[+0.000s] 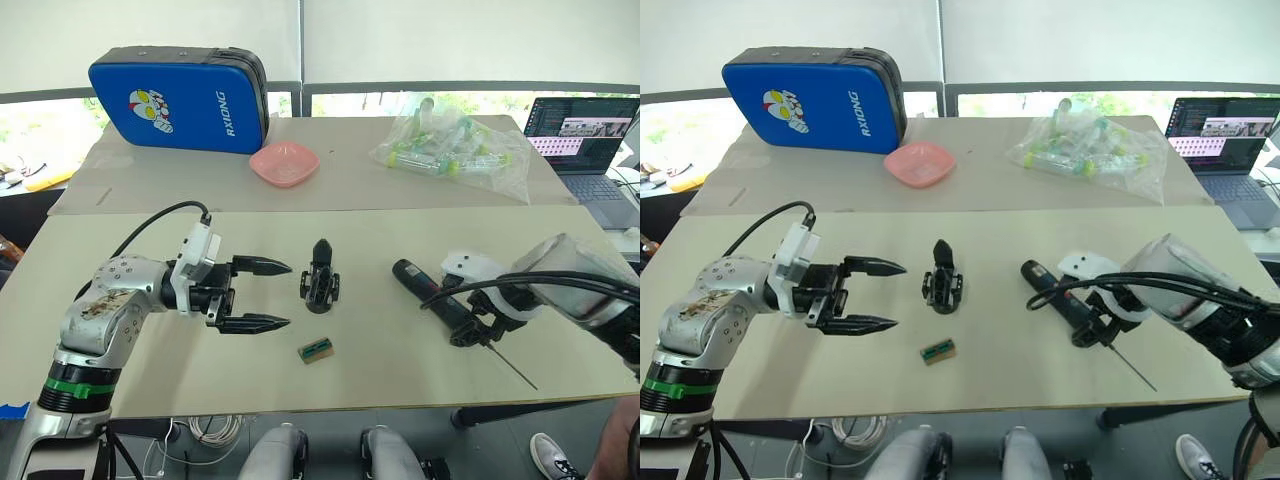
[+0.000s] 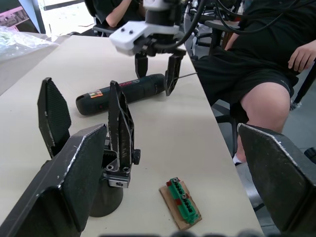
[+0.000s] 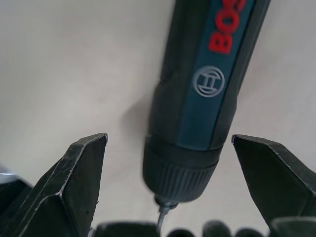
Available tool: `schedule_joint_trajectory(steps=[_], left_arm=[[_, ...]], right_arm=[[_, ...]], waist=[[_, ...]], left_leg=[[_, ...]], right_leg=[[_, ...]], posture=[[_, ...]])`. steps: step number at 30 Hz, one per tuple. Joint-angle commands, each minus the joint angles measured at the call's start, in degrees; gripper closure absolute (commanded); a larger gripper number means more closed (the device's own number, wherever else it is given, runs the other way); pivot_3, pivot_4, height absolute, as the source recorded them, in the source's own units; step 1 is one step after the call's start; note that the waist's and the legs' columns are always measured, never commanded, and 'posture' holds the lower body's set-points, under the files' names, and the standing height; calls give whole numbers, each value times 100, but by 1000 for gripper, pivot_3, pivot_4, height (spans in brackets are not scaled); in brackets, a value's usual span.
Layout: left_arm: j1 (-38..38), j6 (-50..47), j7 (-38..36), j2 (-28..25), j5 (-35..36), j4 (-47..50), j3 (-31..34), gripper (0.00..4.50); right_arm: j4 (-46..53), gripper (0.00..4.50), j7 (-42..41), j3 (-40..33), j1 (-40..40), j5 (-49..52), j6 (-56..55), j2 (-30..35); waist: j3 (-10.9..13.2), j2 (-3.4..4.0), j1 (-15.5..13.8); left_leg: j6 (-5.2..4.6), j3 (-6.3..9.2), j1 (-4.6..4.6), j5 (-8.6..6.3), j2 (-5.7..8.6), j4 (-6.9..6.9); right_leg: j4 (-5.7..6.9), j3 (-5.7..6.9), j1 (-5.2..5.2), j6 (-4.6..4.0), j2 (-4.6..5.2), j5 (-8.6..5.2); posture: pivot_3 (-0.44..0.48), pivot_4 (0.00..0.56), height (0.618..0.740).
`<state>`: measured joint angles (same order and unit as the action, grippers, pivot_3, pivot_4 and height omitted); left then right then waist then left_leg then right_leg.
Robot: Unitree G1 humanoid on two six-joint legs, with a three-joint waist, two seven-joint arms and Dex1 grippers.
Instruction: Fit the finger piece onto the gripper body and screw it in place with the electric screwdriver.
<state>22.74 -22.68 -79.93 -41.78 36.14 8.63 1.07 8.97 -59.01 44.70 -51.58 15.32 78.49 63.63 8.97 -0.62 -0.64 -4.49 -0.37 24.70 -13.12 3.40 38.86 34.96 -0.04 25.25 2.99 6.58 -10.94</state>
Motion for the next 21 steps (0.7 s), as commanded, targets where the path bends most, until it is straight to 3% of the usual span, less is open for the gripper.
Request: schedule_joint_trajectory(steps=[1,10,11,17,21], left_arm=[[8,37,-29,-13,84,229,35,0],[123,-48,-77,-36,94,225,-19,0],[121,-52,-73,-39,97,229,-12,0],[-108,-115,-23,-48,113,312,34,0],[-178,-140,-71,-118,116,311,71,0]], right_arm=[[-224,20,-96,206,-311,-418,-368,-80],[-733,20,-509,683,-529,-796,-496,-443],[-781,545,-516,665,-518,-814,-481,-498],[-832,2489,-501,558,-345,-965,-643,-593],[-547,2542,-350,-177,57,-865,-934,-454]], waist=[[0,0,6],[-1,-1,24],[-2,-3,24],[-6,-12,70],[-11,-22,67]], left_leg=[[1,0,0,0,0,0],[7,3,-4,4,-1,2],[7,3,-5,4,-1,3],[8,4,-43,4,-1,4],[8,6,-50,4,-4,5]], right_leg=[[1,0,1,0,-1,0],[6,7,-2,-2,-13,2],[5,7,-3,-2,-13,2],[4,6,-21,-1,-14,7],[5,9,-23,-1,-15,7]], posture=[[0,150,740],[0,150,740],[0,150,740],[0,150,740],[0,150,740]])
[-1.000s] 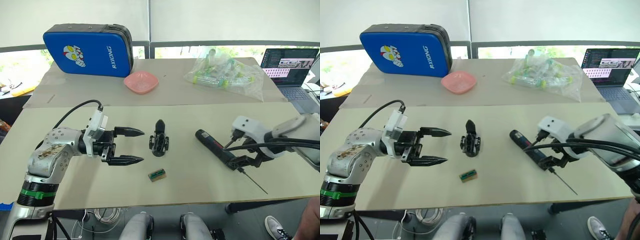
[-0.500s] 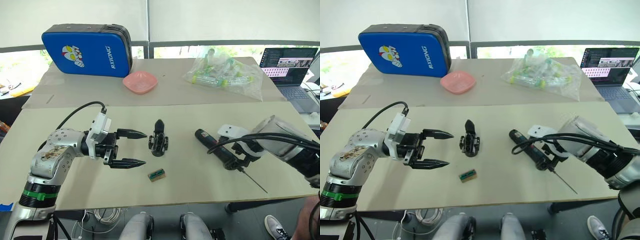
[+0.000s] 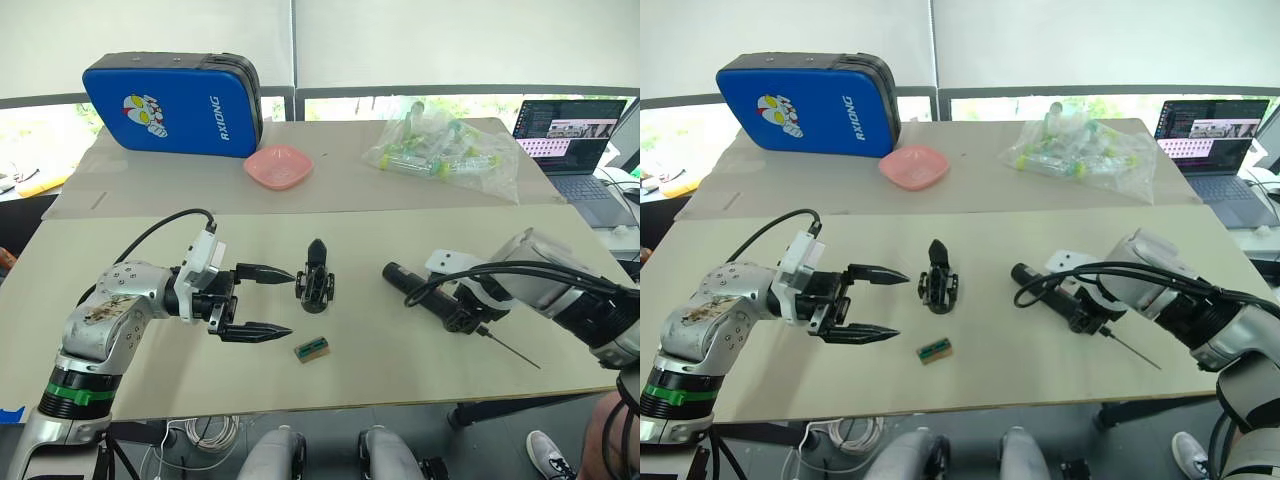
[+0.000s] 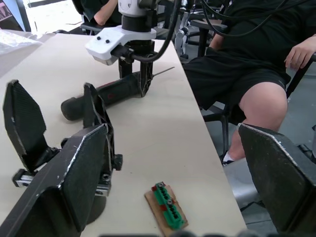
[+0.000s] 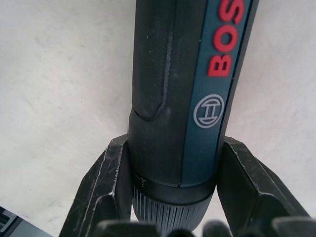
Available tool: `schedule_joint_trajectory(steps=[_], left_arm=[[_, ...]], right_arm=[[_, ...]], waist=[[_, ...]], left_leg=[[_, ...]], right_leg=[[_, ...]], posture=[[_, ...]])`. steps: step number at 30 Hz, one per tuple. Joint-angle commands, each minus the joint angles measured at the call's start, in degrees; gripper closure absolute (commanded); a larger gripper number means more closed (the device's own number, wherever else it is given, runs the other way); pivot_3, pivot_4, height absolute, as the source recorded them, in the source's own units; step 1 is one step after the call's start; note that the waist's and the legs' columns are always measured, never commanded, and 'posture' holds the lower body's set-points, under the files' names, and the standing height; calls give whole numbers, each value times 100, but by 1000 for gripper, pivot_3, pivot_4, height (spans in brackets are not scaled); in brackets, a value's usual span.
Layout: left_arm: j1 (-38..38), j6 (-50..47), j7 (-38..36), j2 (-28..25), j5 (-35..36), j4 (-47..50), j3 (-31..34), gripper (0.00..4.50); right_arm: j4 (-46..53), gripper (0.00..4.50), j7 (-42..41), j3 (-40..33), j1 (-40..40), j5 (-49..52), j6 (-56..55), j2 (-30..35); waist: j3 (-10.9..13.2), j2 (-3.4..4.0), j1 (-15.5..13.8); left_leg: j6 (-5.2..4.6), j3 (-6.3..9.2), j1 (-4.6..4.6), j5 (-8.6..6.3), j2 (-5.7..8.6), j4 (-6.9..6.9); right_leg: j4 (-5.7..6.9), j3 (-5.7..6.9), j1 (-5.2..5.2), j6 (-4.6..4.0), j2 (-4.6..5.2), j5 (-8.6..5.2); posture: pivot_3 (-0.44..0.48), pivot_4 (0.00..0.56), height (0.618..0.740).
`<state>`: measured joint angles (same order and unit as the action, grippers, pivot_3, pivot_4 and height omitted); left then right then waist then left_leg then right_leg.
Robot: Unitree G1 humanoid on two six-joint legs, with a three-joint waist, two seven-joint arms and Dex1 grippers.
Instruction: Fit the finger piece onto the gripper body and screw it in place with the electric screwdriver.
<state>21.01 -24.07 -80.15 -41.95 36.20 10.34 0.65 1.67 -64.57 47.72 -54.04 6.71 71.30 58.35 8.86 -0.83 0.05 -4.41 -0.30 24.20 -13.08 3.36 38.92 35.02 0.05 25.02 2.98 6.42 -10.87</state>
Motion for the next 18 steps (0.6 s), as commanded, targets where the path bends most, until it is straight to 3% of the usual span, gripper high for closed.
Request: schedule_joint_trajectory(steps=[1,9,13,18], left_arm=[[-9,10,-34,-112,100,118,145,0],[-552,293,105,-201,-7,63,494,0],[-674,512,215,-164,-98,-98,617,0],[-722,1023,403,24,-244,-442,787,0]], right_arm=[[302,2542,219,-773,419,77,-198,172],[1656,2542,374,-4145,2061,1146,-458,738],[2257,2542,315,-6009,3080,1650,-1041,442],[2770,2542,457,-7592,3146,2775,-1338,-477]], waist=[[0,-2,-5],[11,21,-72],[11,21,-84],[13,22,-85]], left_leg=[[0,0,1,0,0,0],[4,-4,44,3,4,-11],[8,-2,43,0,-3,-12],[6,-6,38,0,-2,-1]], right_leg=[[0,0,0,0,0,0],[8,-11,32,1,2,1],[0,-10,20,1,4,1],[1,-15,11,4,5,12]], posture=[[0,150,740],[0,150,740],[0,150,740],[0,150,740]])
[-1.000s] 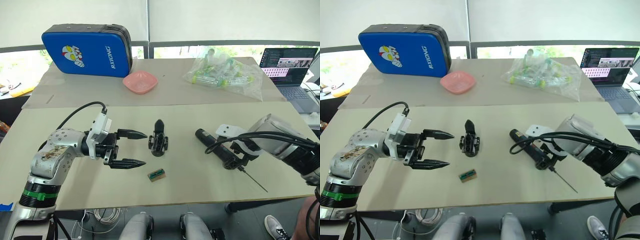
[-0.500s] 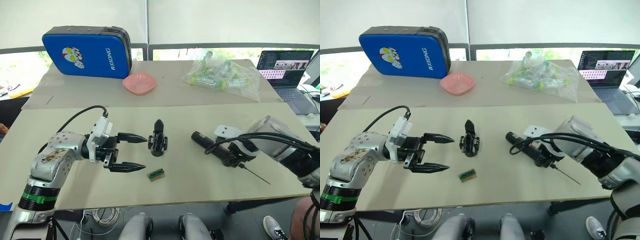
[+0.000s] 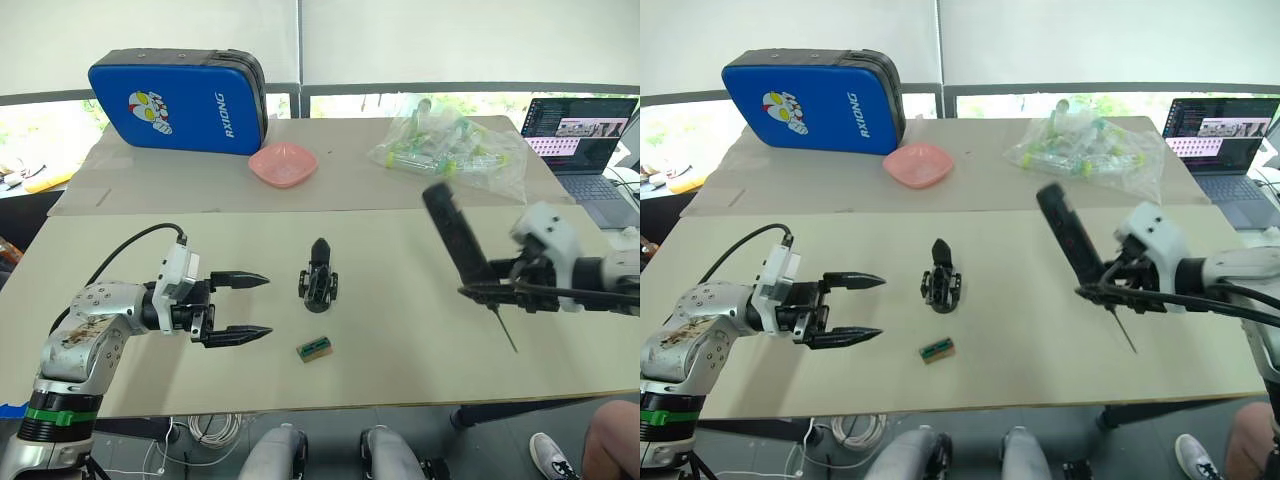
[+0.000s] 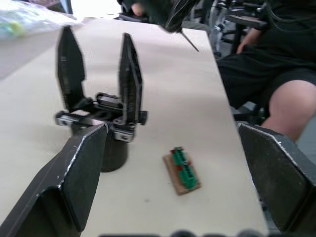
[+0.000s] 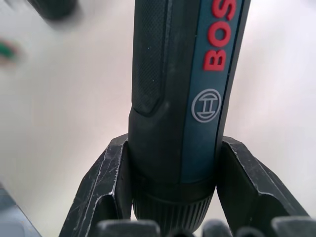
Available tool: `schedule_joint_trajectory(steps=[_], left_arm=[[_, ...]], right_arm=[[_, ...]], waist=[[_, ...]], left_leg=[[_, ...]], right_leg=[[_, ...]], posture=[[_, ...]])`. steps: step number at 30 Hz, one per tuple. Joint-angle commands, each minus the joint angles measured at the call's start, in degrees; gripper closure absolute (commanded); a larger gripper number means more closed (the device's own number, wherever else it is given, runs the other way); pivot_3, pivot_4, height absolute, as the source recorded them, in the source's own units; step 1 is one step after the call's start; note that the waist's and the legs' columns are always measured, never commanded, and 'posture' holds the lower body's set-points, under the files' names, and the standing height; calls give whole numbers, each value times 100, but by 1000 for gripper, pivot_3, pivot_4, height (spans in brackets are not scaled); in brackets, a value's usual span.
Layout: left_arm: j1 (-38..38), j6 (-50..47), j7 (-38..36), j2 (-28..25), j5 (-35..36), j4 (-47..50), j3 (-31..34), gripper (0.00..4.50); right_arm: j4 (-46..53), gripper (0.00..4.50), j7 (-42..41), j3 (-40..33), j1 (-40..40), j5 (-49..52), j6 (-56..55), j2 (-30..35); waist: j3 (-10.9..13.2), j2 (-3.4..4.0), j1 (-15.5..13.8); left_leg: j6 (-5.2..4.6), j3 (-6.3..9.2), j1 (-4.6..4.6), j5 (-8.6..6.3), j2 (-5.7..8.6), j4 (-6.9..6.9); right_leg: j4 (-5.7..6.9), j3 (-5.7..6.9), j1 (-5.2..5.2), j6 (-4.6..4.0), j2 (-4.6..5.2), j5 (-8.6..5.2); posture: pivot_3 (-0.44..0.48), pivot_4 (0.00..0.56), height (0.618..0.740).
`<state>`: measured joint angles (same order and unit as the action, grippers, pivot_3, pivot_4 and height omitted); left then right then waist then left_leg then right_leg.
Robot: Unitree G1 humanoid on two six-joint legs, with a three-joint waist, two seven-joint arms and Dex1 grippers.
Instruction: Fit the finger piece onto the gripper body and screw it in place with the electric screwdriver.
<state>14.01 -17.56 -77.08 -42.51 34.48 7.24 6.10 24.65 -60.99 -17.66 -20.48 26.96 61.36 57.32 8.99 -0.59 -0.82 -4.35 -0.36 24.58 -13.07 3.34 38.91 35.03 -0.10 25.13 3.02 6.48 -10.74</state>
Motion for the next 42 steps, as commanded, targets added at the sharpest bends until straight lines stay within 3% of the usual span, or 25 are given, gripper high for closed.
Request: schedule_joint_trajectory(steps=[1,7,14,18,28,42], left_arm=[[-74,551,125,81,-154,-263,330,0],[-473,1392,4,-72,-611,-1006,534,0],[-1144,1840,-439,-320,-831,-1110,396,0],[-1426,2011,-615,-274,-986,-1057,91,0],[-1152,1924,190,466,-1342,-564,-692,0],[-742,1788,909,1087,-2002,-777,-1613,0]], right_arm=[[611,2542,289,-1377,-427,1248,-408,-787],[1438,2542,1198,-1652,-453,2161,-673,-1642],[2051,2542,790,-469,182,1641,-2645,-2223],[1902,2542,768,235,405,1300,-3459,-2698],[869,2542,-152,1515,776,821,-4831,-3022],[170,2542,-228,2355,483,330,-5650,-3321]], waist=[[2,-5,20],[1,-4,20],[2,-5,21],[1,-4,32],[3,-12,14],[3,-12,13]], left_leg=[[0,1,-2,0,-1,1],[3,3,-10,1,-10,-14],[-4,-2,-8,-5,-3,-10],[41,-2,-38,-28,-9,-13],[42,-1,-45,-28,-6,-2],[1,0,-47,-3,-6,-4]], right_leg=[[0,0,-2,0,0,1],[-3,1,2,-8,-6,2],[-7,-19,2,-8,10,2],[-4,-20,0,-10,7,1],[1,14,-6,-8,0,3],[3,20,-4,-8,-8,3]], posture=[[0,150,740],[0,150,740],[0,150,740],[0,150,740],[0,150,740],[0,150,740]])
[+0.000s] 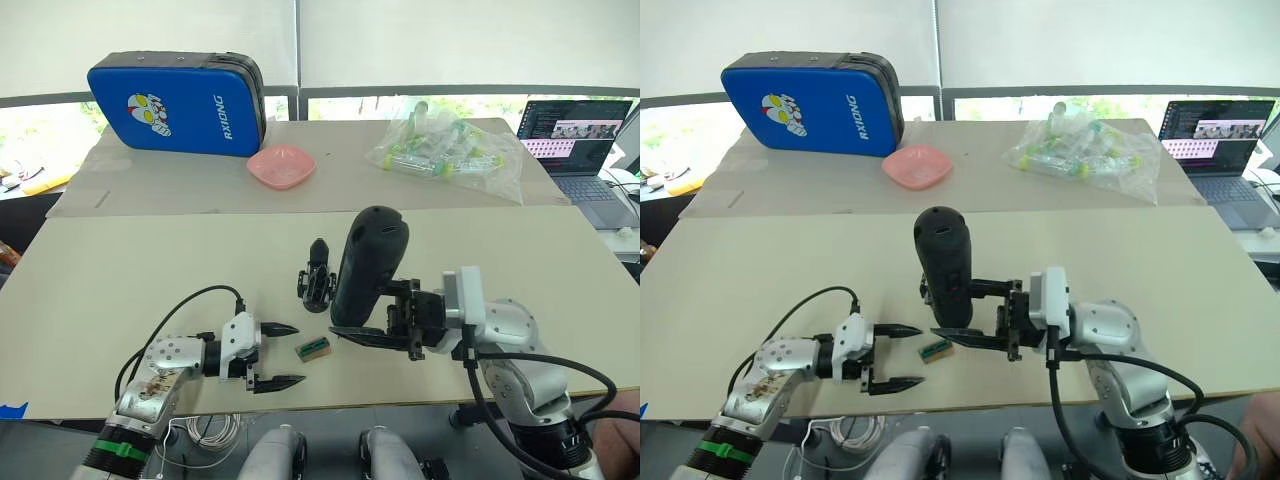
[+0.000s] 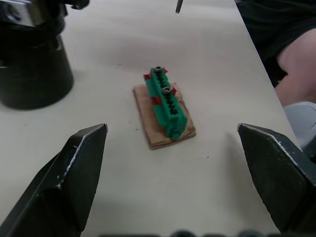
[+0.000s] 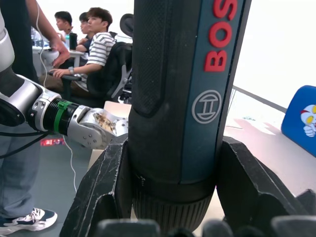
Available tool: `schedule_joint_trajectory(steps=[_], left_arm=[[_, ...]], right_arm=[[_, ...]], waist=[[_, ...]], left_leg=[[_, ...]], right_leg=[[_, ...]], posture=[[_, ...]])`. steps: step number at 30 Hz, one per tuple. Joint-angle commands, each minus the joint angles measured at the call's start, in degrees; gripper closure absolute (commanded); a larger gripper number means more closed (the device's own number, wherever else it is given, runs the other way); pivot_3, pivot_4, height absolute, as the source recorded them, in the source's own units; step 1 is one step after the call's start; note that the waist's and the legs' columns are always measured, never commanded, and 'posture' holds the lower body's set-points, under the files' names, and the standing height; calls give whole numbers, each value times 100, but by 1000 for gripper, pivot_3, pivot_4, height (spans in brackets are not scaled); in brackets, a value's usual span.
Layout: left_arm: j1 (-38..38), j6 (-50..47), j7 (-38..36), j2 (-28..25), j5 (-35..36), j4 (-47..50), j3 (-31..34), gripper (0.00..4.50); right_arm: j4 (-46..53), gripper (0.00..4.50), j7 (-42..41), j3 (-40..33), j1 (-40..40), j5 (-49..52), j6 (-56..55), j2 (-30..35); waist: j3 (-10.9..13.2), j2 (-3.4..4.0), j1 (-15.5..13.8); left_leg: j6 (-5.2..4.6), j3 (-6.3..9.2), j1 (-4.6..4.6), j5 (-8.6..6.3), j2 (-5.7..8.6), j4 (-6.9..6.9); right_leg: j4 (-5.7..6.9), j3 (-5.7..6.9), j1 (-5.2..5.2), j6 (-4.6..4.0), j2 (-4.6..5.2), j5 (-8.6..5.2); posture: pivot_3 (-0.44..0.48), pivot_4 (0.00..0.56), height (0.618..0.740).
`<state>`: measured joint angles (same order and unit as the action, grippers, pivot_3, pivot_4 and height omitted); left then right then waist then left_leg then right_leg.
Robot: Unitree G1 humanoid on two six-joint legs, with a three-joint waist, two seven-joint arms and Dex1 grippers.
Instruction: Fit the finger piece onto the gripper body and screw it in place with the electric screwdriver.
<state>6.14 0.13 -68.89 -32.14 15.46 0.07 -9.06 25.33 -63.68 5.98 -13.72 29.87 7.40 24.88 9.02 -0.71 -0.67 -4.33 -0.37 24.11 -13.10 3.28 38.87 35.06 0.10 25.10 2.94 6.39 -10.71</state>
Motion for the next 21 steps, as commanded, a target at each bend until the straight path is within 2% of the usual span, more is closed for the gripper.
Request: schedule_joint_trajectory(steps=[1,13,21], left_arm=[[63,43,125,79,-134,-95,-131,0],[330,162,254,469,-490,-430,-595,0],[368,-33,206,487,-500,-280,-658,0]], right_arm=[[78,2542,61,15,-224,37,-241,-93],[-160,2542,133,215,-378,2,-143,-165],[-215,2542,141,225,-353,-40,-117,-156]], waist=[[0,1,-6],[-7,13,-106],[-9,15,-146]], left_leg=[[0,1,0,0,0,0],[2,2,-10,-1,14,2],[0,2,-14,0,15,1]], right_leg=[[0,0,0,0,0,0],[-1,7,-14,1,4,0],[-2,10,-17,2,1,0]], posture=[[0,150,740],[0,150,740],[0,150,740]])
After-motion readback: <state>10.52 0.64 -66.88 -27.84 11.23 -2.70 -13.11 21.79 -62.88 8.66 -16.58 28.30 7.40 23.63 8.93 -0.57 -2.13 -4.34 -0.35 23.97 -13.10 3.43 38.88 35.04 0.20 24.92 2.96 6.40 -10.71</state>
